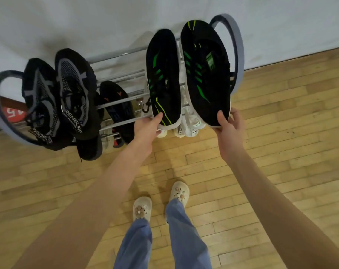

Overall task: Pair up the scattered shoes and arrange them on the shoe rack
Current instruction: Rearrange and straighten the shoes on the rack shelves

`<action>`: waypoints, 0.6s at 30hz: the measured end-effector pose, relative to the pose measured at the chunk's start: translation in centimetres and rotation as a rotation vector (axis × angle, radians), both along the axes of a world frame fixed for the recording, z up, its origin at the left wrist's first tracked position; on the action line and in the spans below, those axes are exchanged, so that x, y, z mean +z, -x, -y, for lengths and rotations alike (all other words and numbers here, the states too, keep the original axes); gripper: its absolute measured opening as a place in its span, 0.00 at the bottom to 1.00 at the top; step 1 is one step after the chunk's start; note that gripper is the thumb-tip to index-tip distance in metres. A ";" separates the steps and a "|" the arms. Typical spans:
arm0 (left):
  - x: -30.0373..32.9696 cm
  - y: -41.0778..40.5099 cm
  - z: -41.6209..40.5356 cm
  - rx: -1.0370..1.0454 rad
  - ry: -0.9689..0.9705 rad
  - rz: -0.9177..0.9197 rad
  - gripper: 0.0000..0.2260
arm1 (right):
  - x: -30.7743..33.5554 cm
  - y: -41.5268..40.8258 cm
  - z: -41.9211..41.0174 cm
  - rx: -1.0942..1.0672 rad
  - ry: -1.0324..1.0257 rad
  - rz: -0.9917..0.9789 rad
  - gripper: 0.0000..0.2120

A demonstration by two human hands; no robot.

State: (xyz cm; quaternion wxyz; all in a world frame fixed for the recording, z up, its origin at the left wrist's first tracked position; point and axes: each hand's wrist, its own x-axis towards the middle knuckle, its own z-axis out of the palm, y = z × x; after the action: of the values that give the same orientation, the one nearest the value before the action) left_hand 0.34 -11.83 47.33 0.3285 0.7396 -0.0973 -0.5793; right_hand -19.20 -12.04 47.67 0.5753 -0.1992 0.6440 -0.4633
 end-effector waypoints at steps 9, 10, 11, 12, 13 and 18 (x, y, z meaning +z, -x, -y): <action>5.5 -4.3 2.1 0.052 0.284 0.097 0.17 | 2.0 0.6 -1.2 0.170 0.064 0.329 0.12; 5.7 -5.0 2.7 0.070 0.282 0.010 0.21 | 2.2 0.5 -0.9 0.200 0.067 0.334 0.13; 5.8 -5.7 3.2 0.090 0.277 -0.059 0.24 | 2.4 0.5 -0.6 0.226 0.070 0.339 0.13; 5.8 -6.2 3.6 0.116 0.284 -0.117 0.25 | 2.6 0.6 -0.2 0.255 0.069 0.343 0.13; 5.8 -6.7 3.7 0.145 0.300 -0.173 0.25 | 2.9 0.6 0.2 0.288 0.070 0.342 0.14; 5.3 -8.7 2.3 0.214 0.371 -0.328 0.20 | 4.3 0.3 2.1 0.327 0.108 0.292 0.17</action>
State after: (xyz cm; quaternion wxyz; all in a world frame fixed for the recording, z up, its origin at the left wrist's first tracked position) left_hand 9.04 -14.14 52.66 0.5292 0.5689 -0.0686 -0.6257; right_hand -19.51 -14.13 51.94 0.7183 -0.2623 0.4874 -0.4216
